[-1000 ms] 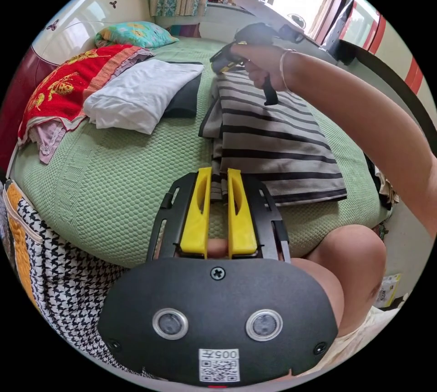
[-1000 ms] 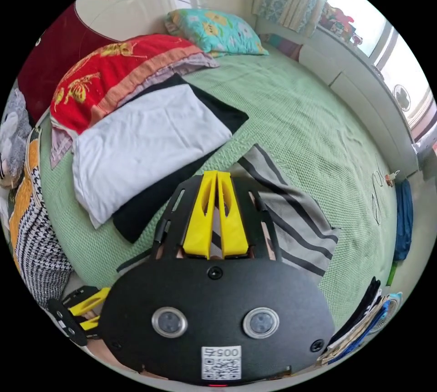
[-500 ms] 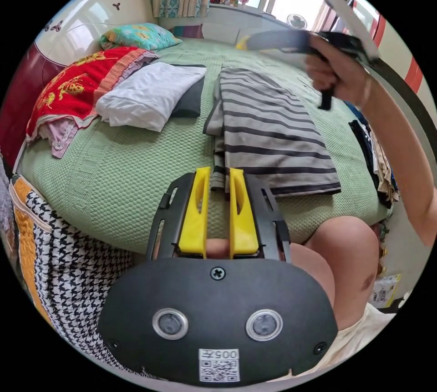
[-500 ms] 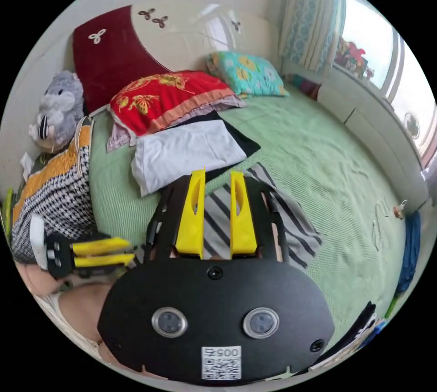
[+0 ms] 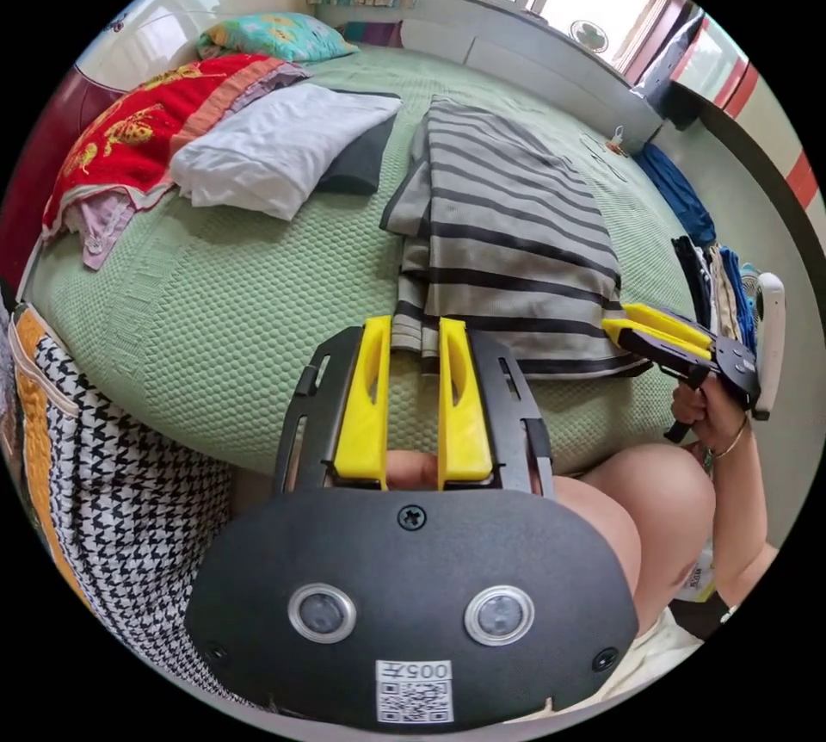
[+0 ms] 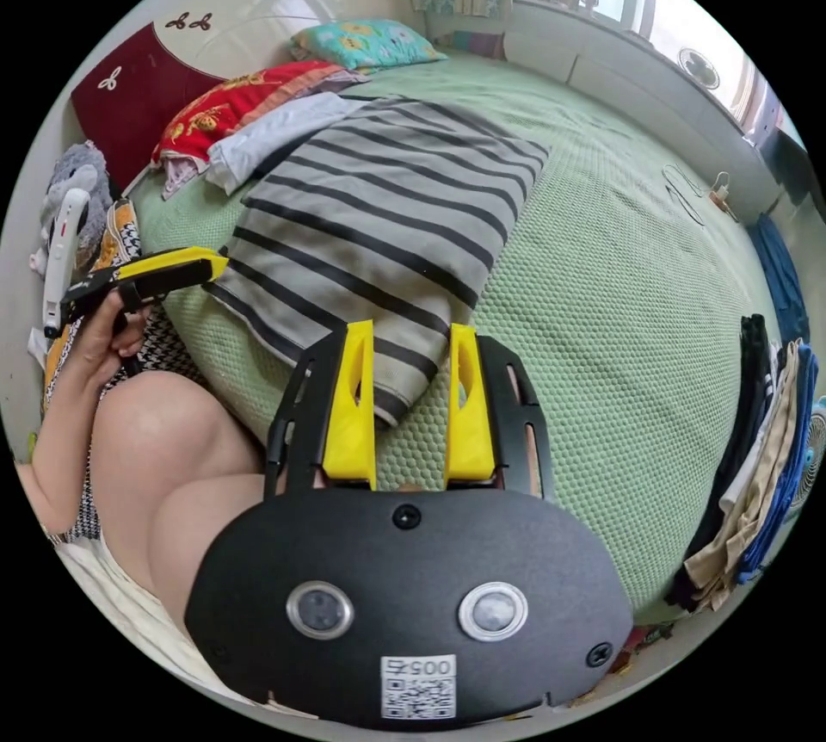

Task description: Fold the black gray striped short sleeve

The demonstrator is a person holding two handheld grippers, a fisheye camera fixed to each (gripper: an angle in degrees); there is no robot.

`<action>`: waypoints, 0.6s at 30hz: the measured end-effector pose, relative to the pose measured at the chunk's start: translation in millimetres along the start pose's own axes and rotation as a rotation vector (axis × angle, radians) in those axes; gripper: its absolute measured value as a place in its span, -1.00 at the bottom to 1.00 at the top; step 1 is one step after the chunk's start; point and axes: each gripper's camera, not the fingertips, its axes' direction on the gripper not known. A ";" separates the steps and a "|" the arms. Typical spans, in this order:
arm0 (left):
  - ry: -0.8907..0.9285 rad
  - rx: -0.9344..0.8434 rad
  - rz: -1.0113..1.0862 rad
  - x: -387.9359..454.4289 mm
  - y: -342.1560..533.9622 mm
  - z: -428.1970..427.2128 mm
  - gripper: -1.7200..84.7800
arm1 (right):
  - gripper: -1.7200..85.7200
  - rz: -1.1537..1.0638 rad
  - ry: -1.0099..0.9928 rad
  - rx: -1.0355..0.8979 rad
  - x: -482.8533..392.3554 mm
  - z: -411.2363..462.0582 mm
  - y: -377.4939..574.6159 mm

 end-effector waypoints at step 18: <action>0.079 0.077 -0.020 -17.5 -5.8 -11.5 -0.68 | -0.64 0.030 0.000 0.182 142.4 -8.0 -93.8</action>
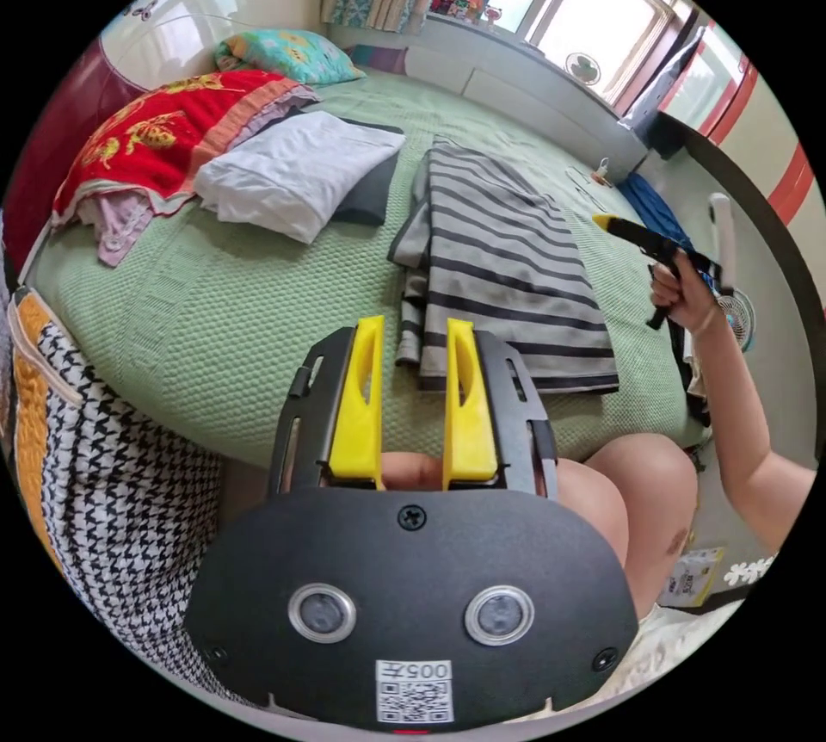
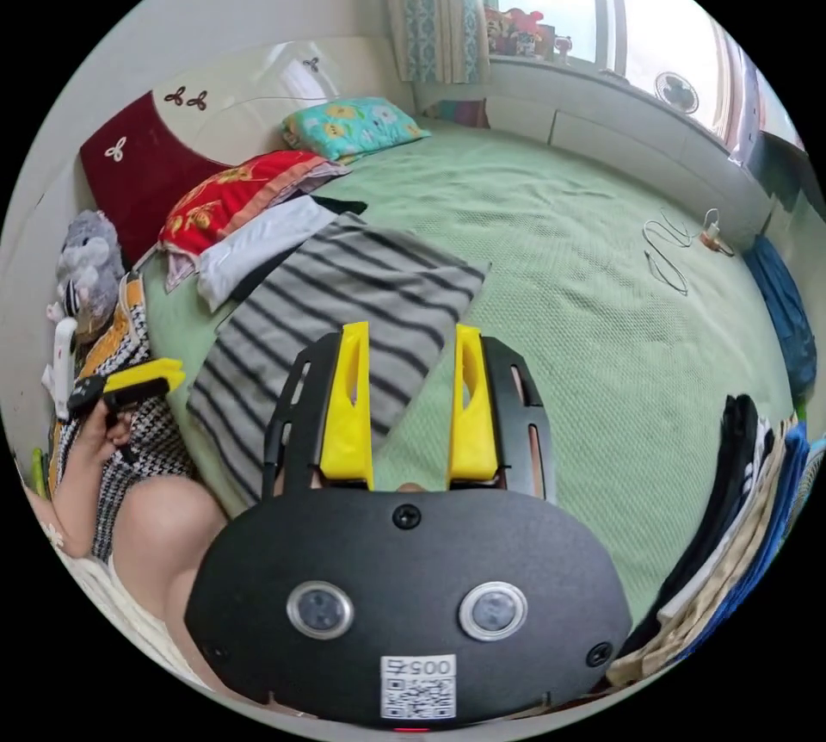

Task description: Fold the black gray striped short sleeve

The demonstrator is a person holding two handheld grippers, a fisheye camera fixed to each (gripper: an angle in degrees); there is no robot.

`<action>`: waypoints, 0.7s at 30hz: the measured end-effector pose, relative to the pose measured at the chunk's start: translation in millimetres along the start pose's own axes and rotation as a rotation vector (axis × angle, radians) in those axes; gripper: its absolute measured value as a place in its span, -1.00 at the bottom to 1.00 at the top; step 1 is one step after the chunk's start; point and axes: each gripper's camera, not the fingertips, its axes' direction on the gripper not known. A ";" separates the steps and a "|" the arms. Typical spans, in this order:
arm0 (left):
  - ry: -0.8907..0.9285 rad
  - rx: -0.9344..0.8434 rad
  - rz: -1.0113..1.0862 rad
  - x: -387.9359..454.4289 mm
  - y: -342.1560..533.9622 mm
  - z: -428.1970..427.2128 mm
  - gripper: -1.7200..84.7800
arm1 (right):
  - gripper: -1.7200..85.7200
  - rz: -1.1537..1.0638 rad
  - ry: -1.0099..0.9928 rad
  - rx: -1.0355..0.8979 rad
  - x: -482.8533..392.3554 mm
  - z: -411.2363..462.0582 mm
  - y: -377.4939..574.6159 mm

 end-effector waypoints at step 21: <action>-0.011 -0.060 0.049 31.4 -23.4 52.4 -0.76 | -0.79 0.141 -0.124 -0.073 92.0 87.4 -32.5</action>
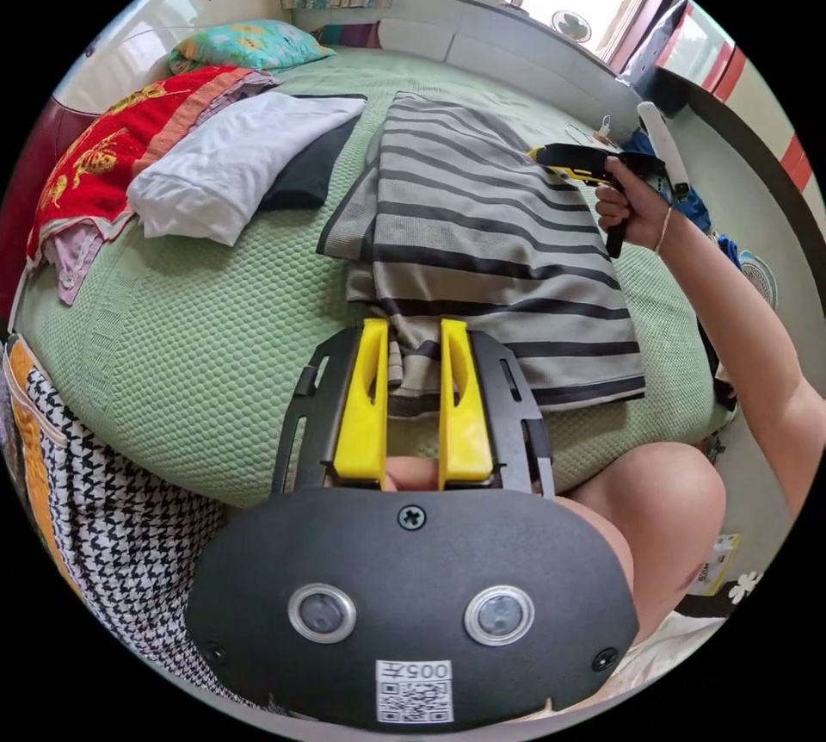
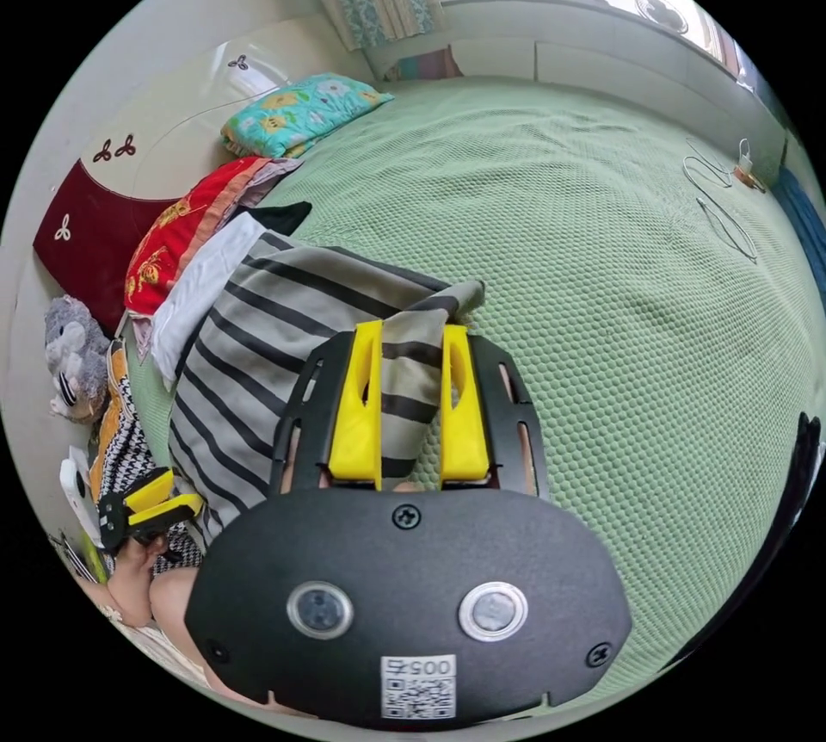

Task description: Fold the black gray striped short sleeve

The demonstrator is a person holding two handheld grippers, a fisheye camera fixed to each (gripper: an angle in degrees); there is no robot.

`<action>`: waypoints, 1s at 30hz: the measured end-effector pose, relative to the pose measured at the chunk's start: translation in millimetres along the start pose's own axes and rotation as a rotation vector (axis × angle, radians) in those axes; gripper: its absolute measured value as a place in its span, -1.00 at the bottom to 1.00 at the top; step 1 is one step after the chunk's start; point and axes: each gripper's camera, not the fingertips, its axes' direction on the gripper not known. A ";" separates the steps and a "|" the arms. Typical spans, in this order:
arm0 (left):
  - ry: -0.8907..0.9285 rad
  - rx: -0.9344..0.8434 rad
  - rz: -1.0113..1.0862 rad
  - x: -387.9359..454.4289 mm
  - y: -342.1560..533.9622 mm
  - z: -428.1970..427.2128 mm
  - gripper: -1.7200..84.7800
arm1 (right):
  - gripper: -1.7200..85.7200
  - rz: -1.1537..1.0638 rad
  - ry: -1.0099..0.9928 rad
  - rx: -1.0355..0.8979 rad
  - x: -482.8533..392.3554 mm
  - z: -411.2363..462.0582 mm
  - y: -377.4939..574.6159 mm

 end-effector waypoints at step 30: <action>0.009 0.010 0.103 38.4 -33.8 -8.3 -0.84 | -0.70 0.020 0.035 0.049 100.3 -66.7 15.2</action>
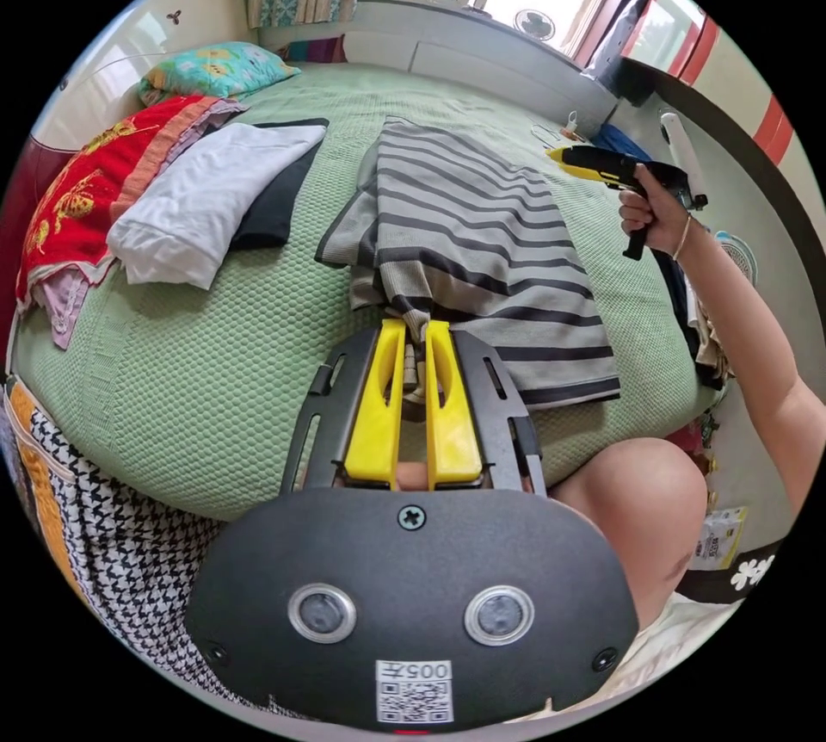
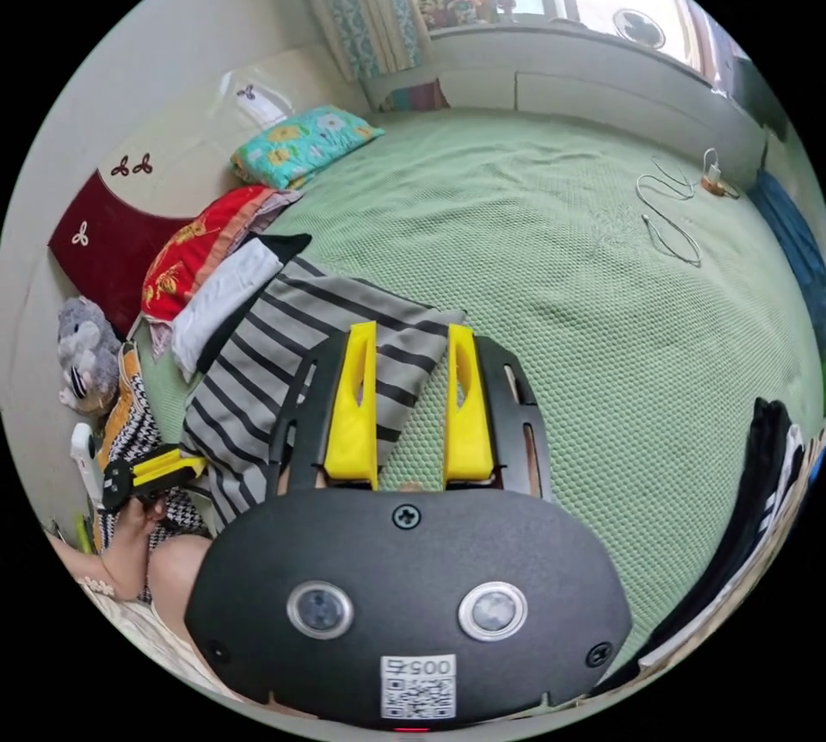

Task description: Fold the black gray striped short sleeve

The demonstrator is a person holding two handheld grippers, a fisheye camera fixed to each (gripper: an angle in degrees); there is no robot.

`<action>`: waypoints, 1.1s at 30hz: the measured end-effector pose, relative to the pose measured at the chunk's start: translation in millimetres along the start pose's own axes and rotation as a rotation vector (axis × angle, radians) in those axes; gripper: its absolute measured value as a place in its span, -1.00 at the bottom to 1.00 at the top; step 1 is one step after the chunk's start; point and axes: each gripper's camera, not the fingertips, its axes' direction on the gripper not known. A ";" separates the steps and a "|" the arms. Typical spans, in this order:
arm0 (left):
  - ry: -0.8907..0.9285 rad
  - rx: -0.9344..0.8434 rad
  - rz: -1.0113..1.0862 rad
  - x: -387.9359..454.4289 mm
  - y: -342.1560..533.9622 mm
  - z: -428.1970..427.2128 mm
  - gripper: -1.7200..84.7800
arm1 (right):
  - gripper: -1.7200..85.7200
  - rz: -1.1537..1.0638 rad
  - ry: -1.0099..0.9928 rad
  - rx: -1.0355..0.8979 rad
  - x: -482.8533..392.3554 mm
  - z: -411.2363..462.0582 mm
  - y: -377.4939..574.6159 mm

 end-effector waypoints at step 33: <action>-0.023 -0.035 0.025 58.5 -53.1 22.7 -0.84 | -0.90 0.009 -0.128 -0.102 -25.9 46.0 5.2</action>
